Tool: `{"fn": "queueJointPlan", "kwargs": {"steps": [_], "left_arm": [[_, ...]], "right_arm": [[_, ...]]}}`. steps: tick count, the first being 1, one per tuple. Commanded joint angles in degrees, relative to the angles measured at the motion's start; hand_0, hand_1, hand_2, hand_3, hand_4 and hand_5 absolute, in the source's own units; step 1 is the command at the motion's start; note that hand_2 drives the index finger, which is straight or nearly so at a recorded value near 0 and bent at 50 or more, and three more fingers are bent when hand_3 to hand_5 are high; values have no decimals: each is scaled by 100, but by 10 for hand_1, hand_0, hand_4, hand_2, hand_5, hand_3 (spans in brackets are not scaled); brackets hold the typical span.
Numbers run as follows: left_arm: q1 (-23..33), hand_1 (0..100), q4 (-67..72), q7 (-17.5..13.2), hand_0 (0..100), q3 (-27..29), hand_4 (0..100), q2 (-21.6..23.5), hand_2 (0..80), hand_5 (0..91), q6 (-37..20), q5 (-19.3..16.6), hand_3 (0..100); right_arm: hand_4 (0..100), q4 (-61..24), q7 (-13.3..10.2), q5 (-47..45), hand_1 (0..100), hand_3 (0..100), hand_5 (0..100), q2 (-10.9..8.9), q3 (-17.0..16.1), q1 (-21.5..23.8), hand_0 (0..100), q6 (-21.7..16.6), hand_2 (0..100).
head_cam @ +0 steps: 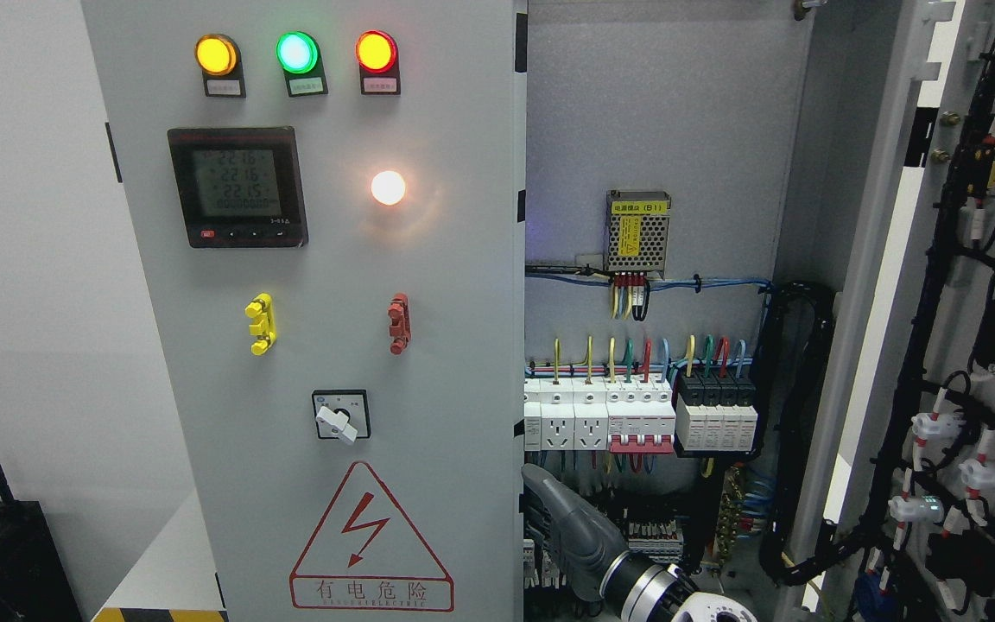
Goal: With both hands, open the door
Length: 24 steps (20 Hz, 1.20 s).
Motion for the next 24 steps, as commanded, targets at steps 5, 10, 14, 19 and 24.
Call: {"fn": "queueJointPlan", "kwargs": {"steps": [5,10,14,19,24], "left_arm": [[0,0,0,5,0,-94,0,-150,0,0,0,0,0],[0,0,0,5,0,-94,0,-150,0,0,-9,0,0],[0,0,0,5,0,-85,0,-150,0,0,0,0,0],[0,0,0,5,0,-94,0,-150,0,0,0,0,0],[0,0,0,5,0,-94,0,-150,0,0,-9,0,0]], "right_arm": [[0,20,141,-1,0,0,0,132,-2,-41,381,13,0],[0,20,220,-1,0,0,0,132,-2,-41,381,22,0],[0,20,264,-1,0,0,0,132,-2,-41,381,30,0],[0,20,264,-141,0,0,0,132,-2,-41,381,48,0],[0,12,264,-150,0,0,0,132,-2,-41,381,48,0]]}}
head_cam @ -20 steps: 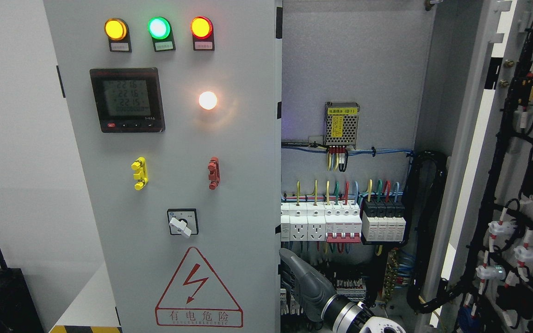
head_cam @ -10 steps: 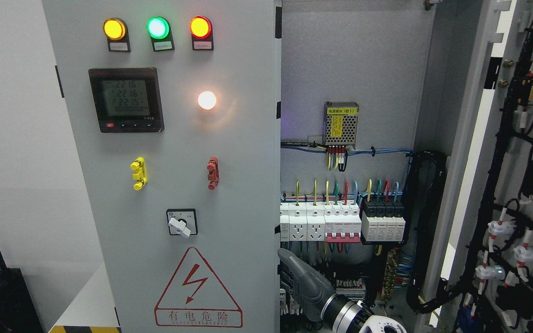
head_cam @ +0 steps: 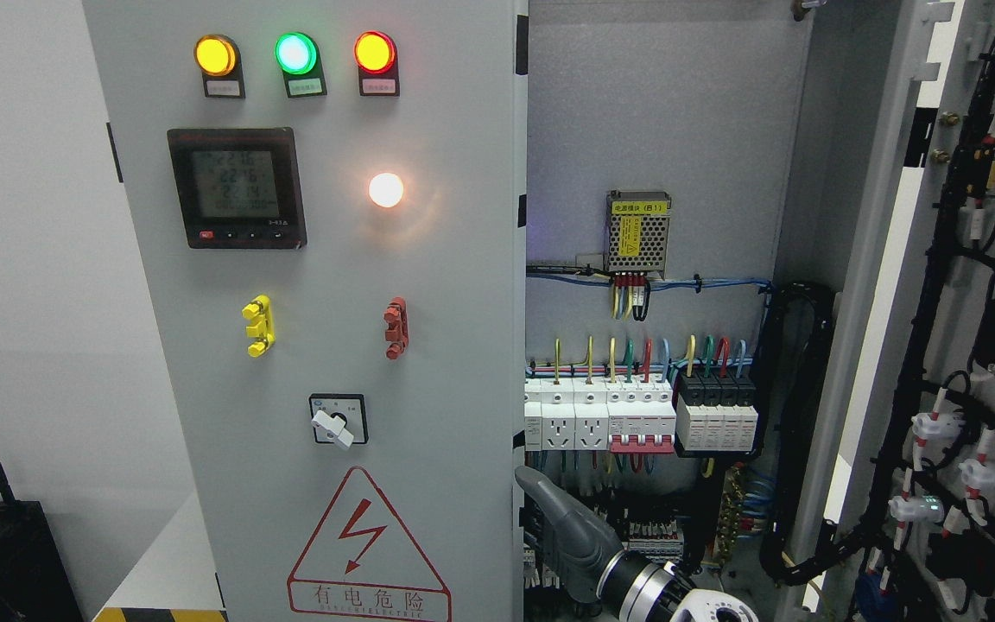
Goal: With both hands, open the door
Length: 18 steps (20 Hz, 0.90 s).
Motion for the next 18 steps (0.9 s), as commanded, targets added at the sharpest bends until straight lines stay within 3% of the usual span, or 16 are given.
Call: {"fn": "queueJointPlan", "kwargs": {"steps": [1,18], "left_arm": [[0,0,0,2,0,-54,0,-149,0,0,-10,0,0],[0,0,0,2,0,-54,0,-149,0,0,-1,0,0]], "right_arm": [[0,-14,-63,-40,0,0,0,132,-2,8,381,4,0],[0,-225,130,-445,0,0,0,123,59,140,381,-14,0]]}}
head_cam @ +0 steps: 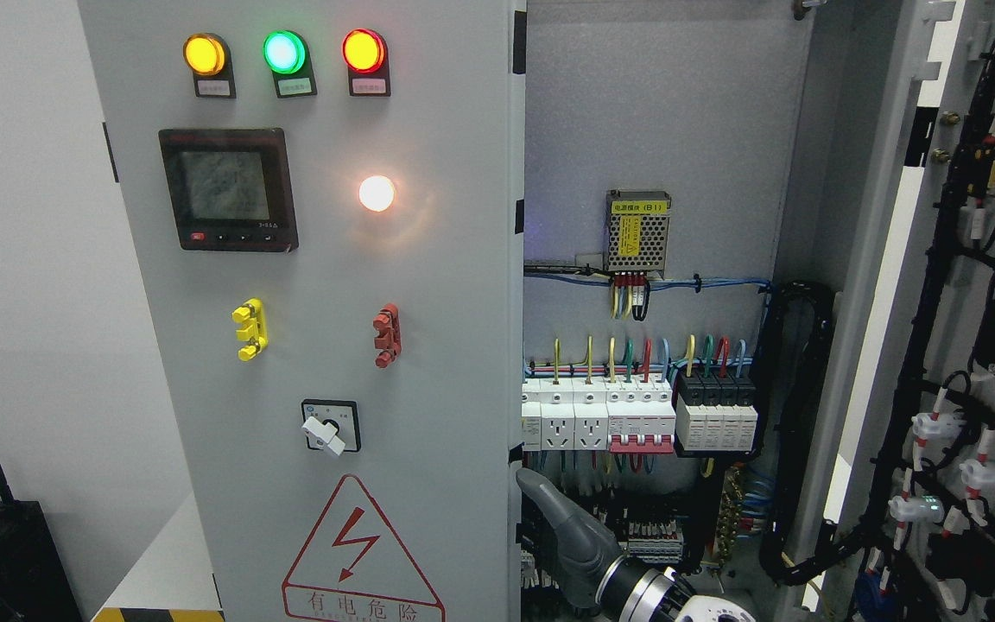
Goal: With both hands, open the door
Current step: 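Pull the indicator-light door outward with the right hand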
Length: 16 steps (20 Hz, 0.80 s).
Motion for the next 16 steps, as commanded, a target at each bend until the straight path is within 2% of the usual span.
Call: {"fn": "queueJointPlan", "kwargs": {"steps": [1,6,10,13,16], "left_arm": [[0,0,0,-21,0,-71,0,-149,0,0,2,0,0],[0,0,0,-21,0,-80,0,-149,0,0,2,0,0],[0,0,0,-12,0,-80,0,-149,0,0,2,0,0],[0,0,0,-21,0,-71,0,-149,0,0,2,0,0],[0,0,0,-21,0,-71,0,-149,0,0,2,0,0]], "right_arm": [[0,-122,159,-136,0,0,0,123,34,29,381,23,0],[0,-149,248,-136,0,0,0,123,34,64,381,32,0],[0,-157,432,-145,0,0,0,123,43,82,381,23,0],[0,-157,442,-136,0,0,0,123,34,91,381,23,0],[0,-157,582,-171,0,0,0,123,34,91,381,14,0]]}}
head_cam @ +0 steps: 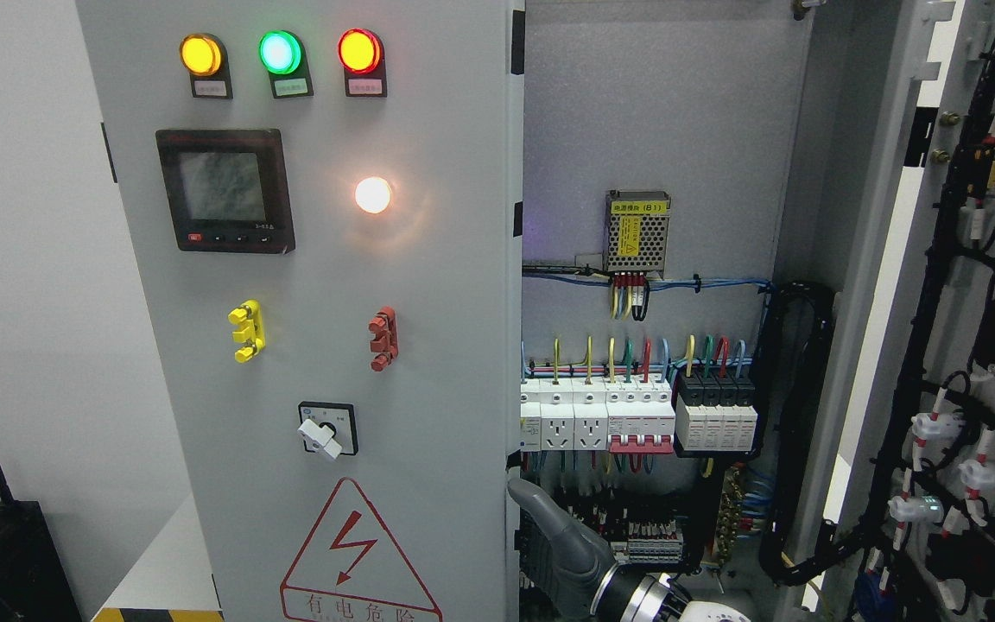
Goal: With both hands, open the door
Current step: 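Pull the indicator-light door outward with the right hand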
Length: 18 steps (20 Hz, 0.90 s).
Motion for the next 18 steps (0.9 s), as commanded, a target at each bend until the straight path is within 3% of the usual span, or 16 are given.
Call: {"fn": "queueJointPlan", "kwargs": {"steps": [1,18], "left_arm": [[0,0,0,-3,0,-120,0,-149,0,0,5,0,0],[0,0,0,5,0,-112,0,-141,0,0,4,0,0]], "right_arm": [[0,-41,103,-61,0,0,0,123,10,14,381,-12,0],[0,-682,147,-378,0,0,0,-79,19,418,381,-30,0]]}}
